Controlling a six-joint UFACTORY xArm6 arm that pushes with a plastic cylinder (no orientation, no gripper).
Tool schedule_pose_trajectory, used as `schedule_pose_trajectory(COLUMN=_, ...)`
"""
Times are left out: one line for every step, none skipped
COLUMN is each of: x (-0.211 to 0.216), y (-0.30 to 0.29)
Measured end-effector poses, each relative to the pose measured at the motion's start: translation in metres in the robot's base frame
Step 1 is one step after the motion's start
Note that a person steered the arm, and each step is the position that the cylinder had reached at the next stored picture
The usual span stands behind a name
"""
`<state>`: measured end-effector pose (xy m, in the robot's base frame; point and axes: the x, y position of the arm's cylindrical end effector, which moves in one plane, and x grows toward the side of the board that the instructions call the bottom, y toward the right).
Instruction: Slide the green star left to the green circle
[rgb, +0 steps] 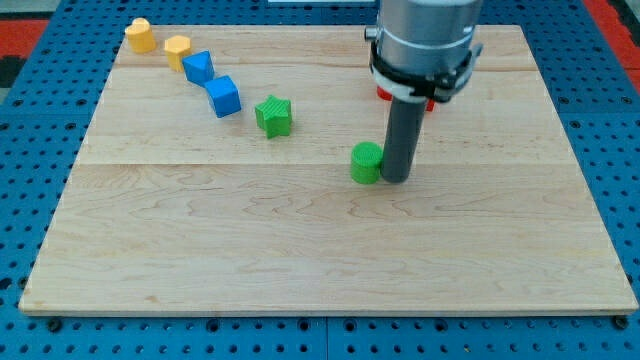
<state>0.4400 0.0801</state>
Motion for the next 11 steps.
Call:
schedule_pose_trajectory(x=-0.051, y=-0.049)
schedule_pose_trajectory(x=-0.095, y=-0.074)
schedule_pose_trajectory(x=-0.105, y=-0.118)
schedule_pose_trajectory(x=-0.1, y=-0.169)
schedule_pose_trajectory(x=-0.057, y=-0.169)
schedule_pose_trajectory(x=-0.031, y=-0.126)
schedule_pose_trajectory(x=-0.031, y=-0.091)
schedule_pose_trajectory(x=-0.032, y=-0.075)
schedule_pose_trajectory(x=-0.027, y=-0.131)
schedule_pose_trajectory(x=0.028, y=-0.128)
schedule_pose_trajectory(x=0.036, y=-0.105)
